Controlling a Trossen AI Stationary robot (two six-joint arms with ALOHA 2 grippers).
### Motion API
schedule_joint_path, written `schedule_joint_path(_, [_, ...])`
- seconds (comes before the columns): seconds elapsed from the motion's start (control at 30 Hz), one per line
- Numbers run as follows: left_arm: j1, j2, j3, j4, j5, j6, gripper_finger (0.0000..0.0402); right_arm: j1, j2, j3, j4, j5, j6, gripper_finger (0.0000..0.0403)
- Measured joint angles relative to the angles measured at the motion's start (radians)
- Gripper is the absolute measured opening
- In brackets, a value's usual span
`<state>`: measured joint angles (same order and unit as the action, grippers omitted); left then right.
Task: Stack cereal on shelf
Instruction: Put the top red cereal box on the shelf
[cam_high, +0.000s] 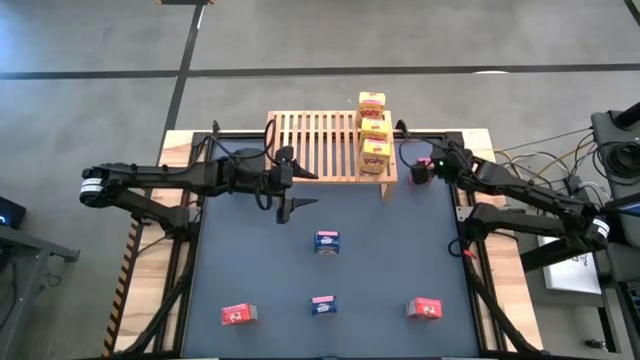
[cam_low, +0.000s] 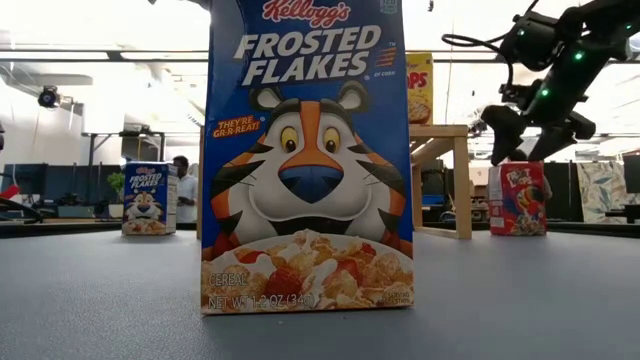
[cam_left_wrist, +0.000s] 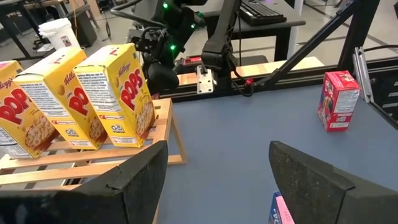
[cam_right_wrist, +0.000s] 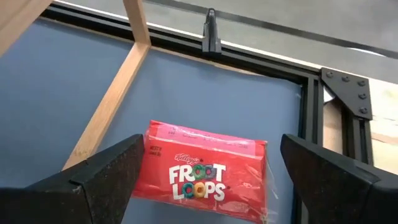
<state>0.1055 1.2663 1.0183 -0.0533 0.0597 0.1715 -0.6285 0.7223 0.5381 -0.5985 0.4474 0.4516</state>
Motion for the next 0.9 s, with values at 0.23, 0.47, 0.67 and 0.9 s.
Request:
schedule_joint_path(0.23, [0.000,0.000,0.000,0.000,0.000,0.000,0.0263,0.000,-0.018,-0.020,0.052,-0.029,-0.032,0.0370])
schedule_joint_path(0.47, [0.001,0.000,0.000,0.000,0.000,-0.001,0.0263,0.000,-0.048,-0.021,0.050,-0.058,-0.045,0.0370])
schedule_joint_path(0.67, [0.001,0.000,0.000,0.000,0.000,-0.001,0.0263,0.000,-0.045,-0.031,0.054,-0.077,-0.047,0.0370])
schedule_joint_path(0.9, [0.001,0.000,0.000,0.001,0.000,-0.001,0.0263,0.000,-0.046,-0.058,0.056,-0.072,-0.045,0.0370])
